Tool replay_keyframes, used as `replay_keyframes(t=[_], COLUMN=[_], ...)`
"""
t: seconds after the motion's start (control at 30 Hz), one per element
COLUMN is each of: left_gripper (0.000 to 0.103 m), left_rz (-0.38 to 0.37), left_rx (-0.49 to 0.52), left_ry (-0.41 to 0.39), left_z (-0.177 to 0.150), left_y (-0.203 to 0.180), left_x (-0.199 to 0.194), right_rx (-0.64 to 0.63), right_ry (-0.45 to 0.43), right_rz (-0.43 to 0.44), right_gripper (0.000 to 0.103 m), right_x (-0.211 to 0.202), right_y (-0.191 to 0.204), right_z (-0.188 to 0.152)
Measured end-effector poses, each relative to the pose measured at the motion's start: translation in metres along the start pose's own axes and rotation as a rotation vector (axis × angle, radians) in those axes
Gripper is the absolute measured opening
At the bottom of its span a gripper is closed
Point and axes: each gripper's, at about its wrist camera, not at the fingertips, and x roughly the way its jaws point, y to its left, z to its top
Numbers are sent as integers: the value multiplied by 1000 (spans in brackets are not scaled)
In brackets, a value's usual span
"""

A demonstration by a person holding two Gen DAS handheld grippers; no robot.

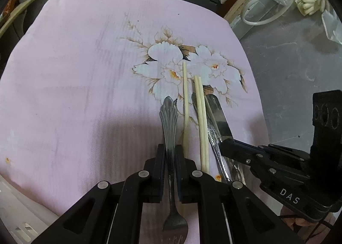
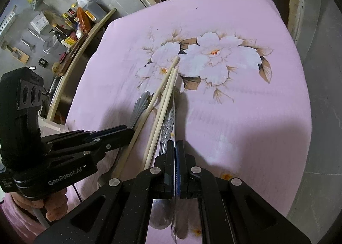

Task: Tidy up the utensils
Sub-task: 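Grasp the silver fork with the left tool while the right tool grasps the silver knife, then lift the fork with the left tool while the right tool carries the knife to the caddy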

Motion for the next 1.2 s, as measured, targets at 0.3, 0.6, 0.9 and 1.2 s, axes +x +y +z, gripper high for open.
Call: replay_keyframes(t=[0.3, 0.6, 0.9, 1.2], left_gripper=[8, 8, 8, 8], left_rz=[46, 53, -6, -19], left_rx=[36, 89, 168, 202], left_ry=[-1, -40, -232, -349], left_z=[-1, -21, -45, -65], left_y=[-14, -31, -50, -54], left_x=[-3, -18, -62, -116], right_rx=[18, 66, 113, 139], right_ry=[-25, -64, -267, -532], right_rz=[-8, -31, 13, 20], right_gripper=[2, 2, 2, 2], right_x=[-7, -22, -66, -136], right_y=[0, -13, -16, 11], right_z=[-13, -29, -58, -89])
